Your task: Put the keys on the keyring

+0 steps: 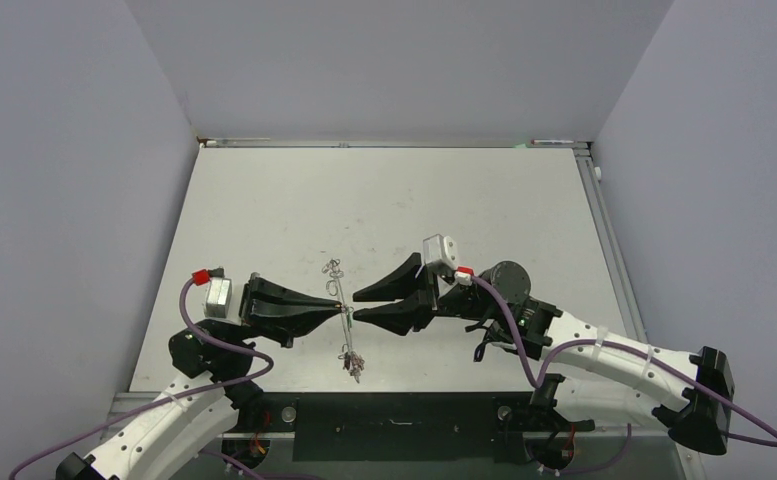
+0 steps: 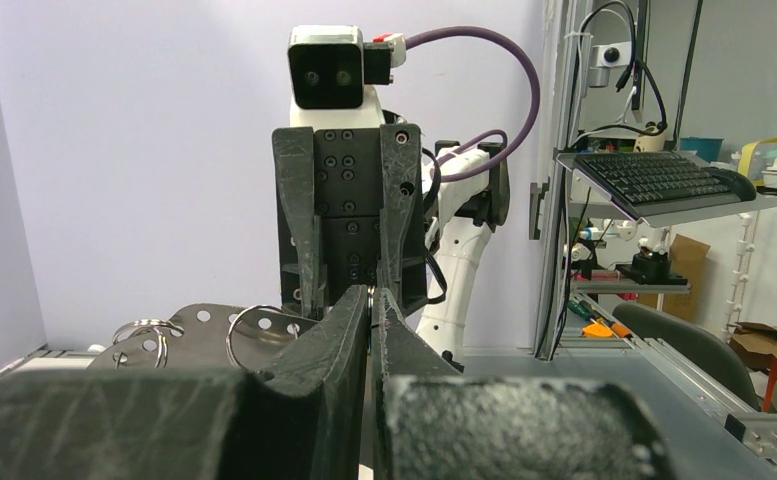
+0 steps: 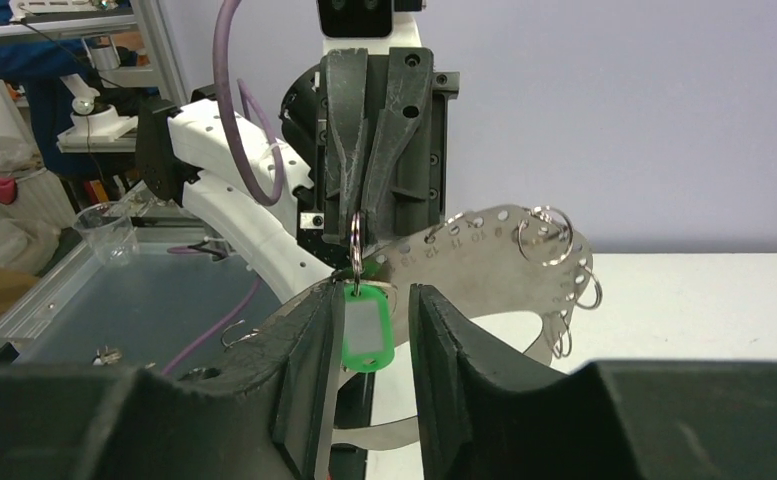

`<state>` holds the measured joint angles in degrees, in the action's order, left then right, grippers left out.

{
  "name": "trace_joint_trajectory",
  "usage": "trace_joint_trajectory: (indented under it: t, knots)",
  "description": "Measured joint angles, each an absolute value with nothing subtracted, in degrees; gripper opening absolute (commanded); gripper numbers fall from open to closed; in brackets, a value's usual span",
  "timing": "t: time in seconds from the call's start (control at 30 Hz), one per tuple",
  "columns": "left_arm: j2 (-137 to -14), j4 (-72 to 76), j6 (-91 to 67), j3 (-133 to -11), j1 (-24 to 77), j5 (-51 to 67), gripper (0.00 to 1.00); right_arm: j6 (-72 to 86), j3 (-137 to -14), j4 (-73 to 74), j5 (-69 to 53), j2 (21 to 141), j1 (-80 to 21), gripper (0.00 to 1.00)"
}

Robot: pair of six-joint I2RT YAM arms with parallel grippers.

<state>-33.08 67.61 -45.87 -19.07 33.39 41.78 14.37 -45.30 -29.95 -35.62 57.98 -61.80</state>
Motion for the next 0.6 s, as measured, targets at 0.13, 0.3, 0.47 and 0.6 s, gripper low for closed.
trace_joint_trajectory:
  t: [0.13, 0.3, 0.47, 0.6]
  knots:
    - [-33.23, 67.61, -45.91, -19.07, 33.39, 41.78, 0.0, 14.46, -46.15, -30.04, -36.36, 58.22, -61.8, 0.3]
    - [-33.47, 67.64, -45.93, -19.07, 33.39, 41.78, 0.0, 14.52, -46.83, -30.0, -36.73, 58.35, -61.8, 0.19]
    - [-33.67, 67.66, -46.02, -19.07, 33.39, 41.78, 0.0, 14.66, -47.48, -29.95, -36.95, 59.2, -61.8, 0.13]
    - [-33.71, 67.66, -46.06, -19.07, 33.39, 41.78, 0.0, 14.61, -47.59, -29.91, -37.36, 59.55, -61.8, 0.05]
